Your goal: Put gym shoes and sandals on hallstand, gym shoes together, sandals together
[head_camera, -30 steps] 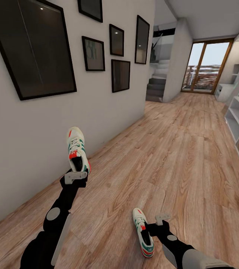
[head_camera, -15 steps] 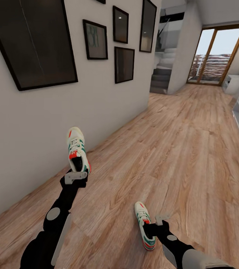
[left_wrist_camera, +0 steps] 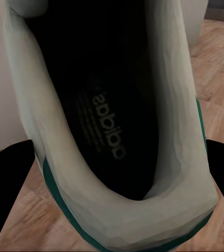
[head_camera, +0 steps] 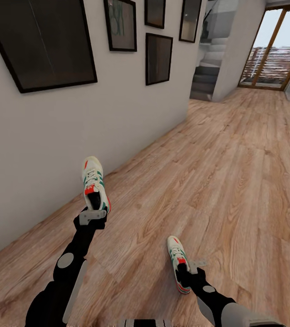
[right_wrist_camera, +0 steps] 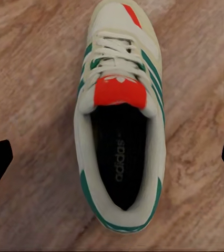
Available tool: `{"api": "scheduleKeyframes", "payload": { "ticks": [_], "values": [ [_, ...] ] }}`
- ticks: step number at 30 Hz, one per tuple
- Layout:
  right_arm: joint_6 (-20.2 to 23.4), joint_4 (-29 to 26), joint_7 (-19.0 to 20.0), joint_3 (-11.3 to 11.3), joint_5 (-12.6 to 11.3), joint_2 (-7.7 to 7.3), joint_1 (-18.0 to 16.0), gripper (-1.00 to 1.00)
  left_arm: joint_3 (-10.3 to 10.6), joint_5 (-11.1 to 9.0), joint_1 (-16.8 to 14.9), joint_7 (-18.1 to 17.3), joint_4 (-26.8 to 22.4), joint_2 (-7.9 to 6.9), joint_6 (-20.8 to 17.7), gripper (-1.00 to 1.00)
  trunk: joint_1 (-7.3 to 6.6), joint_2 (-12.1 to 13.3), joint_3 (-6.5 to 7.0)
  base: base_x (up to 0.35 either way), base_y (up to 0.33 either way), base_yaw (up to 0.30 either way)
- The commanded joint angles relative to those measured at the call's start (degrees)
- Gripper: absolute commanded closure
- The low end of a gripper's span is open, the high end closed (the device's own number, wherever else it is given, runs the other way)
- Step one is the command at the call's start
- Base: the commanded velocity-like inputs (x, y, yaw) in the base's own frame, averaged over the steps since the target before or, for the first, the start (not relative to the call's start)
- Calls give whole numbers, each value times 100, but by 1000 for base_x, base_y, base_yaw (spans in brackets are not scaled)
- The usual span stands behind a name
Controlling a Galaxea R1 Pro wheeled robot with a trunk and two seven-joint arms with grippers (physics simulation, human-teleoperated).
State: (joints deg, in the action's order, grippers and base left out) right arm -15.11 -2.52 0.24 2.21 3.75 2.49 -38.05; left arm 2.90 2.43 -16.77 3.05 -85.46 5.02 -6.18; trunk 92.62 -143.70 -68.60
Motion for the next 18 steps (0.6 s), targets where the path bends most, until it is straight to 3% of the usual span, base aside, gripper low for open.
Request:
{"api": "scheduleKeyframes", "payload": {
  "ticks": [1, 8, 12, 18],
  "values": [
    [-15, 6, -7, 16, 29, -1, -5, -100, 9, 30, -2, 38, -9, -1, -32, 100, 1, -4, -37, 0, 0, -78],
    [-13, 1, -14, 16, 29, -3, -2, -100, 9, 30, -2, 38, -6, -1, -32, 100, 19, -13, -220, 0, 0, -47],
    [-17, -2, -15, 16, 29, -3, -2, -100, 9, 30, -2, 38, -6, -1, -32, 100, 19, -13, -223, 0, 0, -6],
    [-22, 5, -28, 16, 35, -1, -2, -100, 9, 30, -2, 38, -6, -1, -32, 100, 32, -20, -339, 0, 0, 0]
  ]
}}
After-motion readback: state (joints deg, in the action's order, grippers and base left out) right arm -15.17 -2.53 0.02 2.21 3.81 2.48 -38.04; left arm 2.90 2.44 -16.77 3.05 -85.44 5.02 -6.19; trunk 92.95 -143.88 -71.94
